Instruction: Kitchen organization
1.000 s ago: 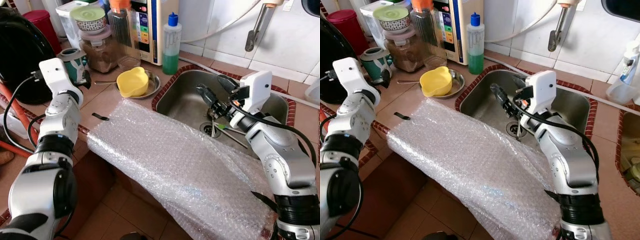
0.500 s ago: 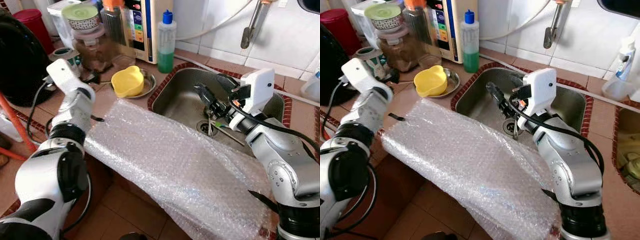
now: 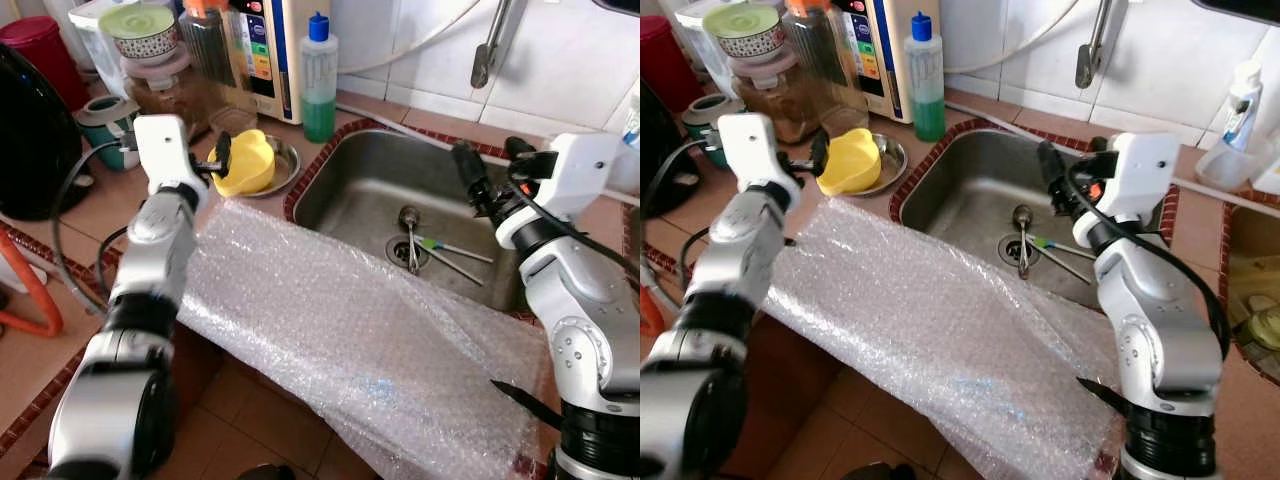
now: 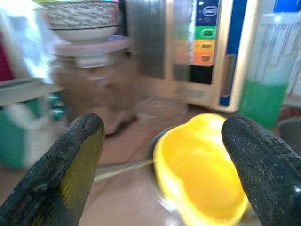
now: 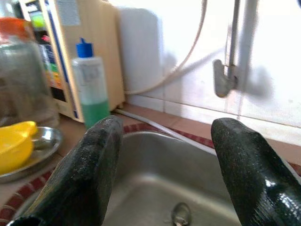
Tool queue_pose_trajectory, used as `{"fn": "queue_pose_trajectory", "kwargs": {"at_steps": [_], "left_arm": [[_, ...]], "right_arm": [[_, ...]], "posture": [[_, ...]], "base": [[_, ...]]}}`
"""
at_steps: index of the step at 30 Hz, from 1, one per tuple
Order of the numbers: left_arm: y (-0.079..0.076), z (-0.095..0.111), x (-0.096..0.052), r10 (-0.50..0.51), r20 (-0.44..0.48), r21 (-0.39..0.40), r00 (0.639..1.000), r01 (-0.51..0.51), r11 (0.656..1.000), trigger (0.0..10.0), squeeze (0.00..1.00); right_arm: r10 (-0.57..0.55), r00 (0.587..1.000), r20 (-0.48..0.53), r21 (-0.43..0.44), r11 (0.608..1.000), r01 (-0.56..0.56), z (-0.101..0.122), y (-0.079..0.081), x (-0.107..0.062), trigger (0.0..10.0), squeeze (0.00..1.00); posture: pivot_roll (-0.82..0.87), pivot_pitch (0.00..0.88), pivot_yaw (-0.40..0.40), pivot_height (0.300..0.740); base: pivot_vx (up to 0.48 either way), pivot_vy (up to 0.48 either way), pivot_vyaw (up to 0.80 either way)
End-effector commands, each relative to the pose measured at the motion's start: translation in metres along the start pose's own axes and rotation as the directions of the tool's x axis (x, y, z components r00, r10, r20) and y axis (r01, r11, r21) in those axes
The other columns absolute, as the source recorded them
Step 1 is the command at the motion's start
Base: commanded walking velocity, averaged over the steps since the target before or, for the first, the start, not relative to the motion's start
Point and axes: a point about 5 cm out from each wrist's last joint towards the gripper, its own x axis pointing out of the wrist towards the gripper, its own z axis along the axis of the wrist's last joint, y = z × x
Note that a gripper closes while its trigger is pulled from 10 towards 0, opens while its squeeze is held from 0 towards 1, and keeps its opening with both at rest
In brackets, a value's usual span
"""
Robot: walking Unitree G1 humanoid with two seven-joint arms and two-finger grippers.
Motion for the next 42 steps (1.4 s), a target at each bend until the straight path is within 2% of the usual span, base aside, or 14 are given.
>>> {"fn": "queue_pose_trajectory", "kwargs": {"at_steps": [1, 4, 5, 8, 12, 16, 23, 29, 42], "left_arm": [[0.002, 0.012, -0.007, -0.006, 0.034, 0.054, 0.999, 0.004, 0.999, 10.0, 0.0], [0.004, 0.009, -0.016, 0.015, 0.023, 0.054, 1.0, -0.016, 0.998, 10.0, 0.0], [0.005, 0.005, -0.02, 0.032, -0.001, 0.028, 0.999, -0.032, 0.999, 10.0, 0.0], [0.003, 0.002, -0.027, 0.033, -0.015, 0.044, 0.999, -0.033, 0.998, 10.0, 0.0], [0.001, 0.003, -0.033, 0.044, -0.027, 0.015, 0.999, -0.044, 0.999, 10.0, 0.0], [0.003, 0.006, -0.033, 0.082, -0.045, -0.021, 0.996, -0.083, 0.996, 10.0, 0.0], [0.003, 0.009, -0.031, 0.083, -0.058, -0.025, 0.995, -0.084, 0.996, 10.0, 0.0], [0.002, 0.009, -0.031, 0.078, -0.079, -0.029, 0.994, -0.08, 0.996, 10.0, 0.0], [0.0, 0.011, -0.031, 0.069, -0.088, -0.037, 0.994, -0.072, 0.997, 10.0, 0.0]], "right_arm": [[-0.019, 1.0, 0.0, -0.003, 1.0, 0.019, 0.0, -0.002, -0.003, 10.0, 0.0], [-0.024, 1.0, -0.001, 0.002, 1.0, 0.024, 0.0, -0.002, -0.004, 10.0, 0.0], [-0.024, 1.0, -0.001, 0.004, 1.0, 0.024, -0.001, -0.002, -0.004, 10.0, 0.0], [-0.02, 1.0, -0.002, 0.008, 1.0, 0.02, -0.001, 0.0, -0.002, 10.0, 0.0], [-0.016, 1.0, -0.002, 0.009, 1.0, 0.016, 0.0, 0.001, 0.0, 10.0, 0.0], [-0.013, 1.0, 0.008, 0.01, 1.0, 0.013, 0.003, 0.002, 0.006, 10.0, 0.0], [-0.016, 1.0, 0.024, 0.021, 1.0, 0.015, 0.006, 0.0, 0.009, 10.0, 0.0], [-0.004, 0.999, 0.034, 0.018, 1.0, 0.004, 0.007, 0.003, 0.01, 10.0, 0.0], [-0.005, 0.999, 0.035, 0.021, 1.0, 0.004, 0.006, 0.005, 0.012, 10.0, 0.0]], "posture": [[-0.04, 0.114, 0.091, 0.74], [-0.04, 0.109, 0.09, 0.74], [-0.04, 0.108, 0.089, 0.74], [-0.04, 0.105, 0.084, 0.74], [-0.04, 0.103, 0.076, 0.74], [-0.04, 0.094, 0.069, 0.74], [-0.04, 0.088, 0.068, 0.74], [-0.03, 0.084, 0.07, 0.74], [-0.03, 0.09, 0.072, 0.74]], "base": [[0.0, 0.0, -0.51], [0.0, 0.0, -0.64], [0.0, 0.0, -0.76], [0.0, 0.0, -0.78], [0.0, 0.0, -0.78], [0.0, 0.0, -0.79], [0.0, 0.0, -0.79], [0.0, 0.0, 0.0], [0.0, 0.287, 0.0]]}}
